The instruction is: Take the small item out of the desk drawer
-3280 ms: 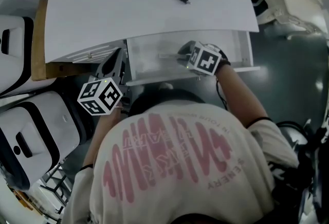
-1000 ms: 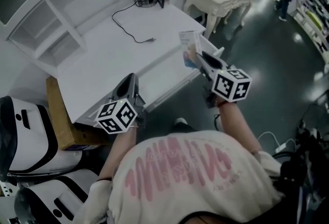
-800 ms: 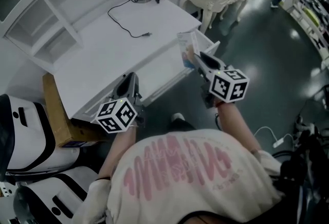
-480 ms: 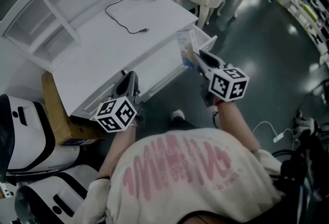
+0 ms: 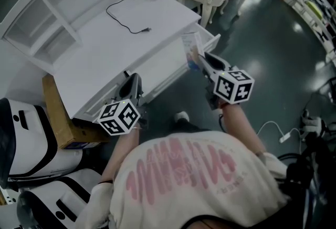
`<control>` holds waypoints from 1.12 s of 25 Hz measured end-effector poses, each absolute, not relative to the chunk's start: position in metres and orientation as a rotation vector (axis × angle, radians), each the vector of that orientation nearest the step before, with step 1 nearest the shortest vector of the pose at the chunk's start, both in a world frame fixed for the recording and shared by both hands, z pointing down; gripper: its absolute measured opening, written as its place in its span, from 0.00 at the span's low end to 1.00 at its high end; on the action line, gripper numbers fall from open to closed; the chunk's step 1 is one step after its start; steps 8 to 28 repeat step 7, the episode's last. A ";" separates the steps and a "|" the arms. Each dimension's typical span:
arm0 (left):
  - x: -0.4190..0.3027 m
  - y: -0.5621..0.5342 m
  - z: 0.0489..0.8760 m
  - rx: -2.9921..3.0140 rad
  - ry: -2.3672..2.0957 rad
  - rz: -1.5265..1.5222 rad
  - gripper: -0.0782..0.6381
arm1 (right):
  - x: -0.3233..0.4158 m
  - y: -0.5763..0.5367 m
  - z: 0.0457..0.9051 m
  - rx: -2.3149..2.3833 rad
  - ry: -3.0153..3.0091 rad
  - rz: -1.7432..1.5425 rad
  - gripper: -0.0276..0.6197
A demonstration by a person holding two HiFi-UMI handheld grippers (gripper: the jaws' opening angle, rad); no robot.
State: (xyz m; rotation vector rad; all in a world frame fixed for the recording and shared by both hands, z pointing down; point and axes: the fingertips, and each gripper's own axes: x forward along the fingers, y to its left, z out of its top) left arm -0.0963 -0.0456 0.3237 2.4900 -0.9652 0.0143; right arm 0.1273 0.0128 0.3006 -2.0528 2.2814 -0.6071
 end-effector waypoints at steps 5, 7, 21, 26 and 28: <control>-0.098 -0.046 0.328 2.481 -0.966 0.015 0.15 | 0.129 0.015 0.307 -2.069 2.272 -0.628 0.20; -0.098 -0.045 0.329 2.479 -0.964 0.014 0.15 | 0.130 0.016 0.309 -2.076 2.270 -0.635 0.20; -0.098 -0.045 0.329 2.479 -0.964 0.014 0.15 | 0.130 0.016 0.309 -2.076 2.270 -0.635 0.20; -0.098 -0.045 0.329 2.479 -0.964 0.014 0.15 | 0.130 0.016 0.309 -2.076 2.270 -0.635 0.20; -0.098 -0.045 0.329 2.479 -0.964 0.014 0.15 | 0.130 0.016 0.309 -2.076 2.270 -0.635 0.20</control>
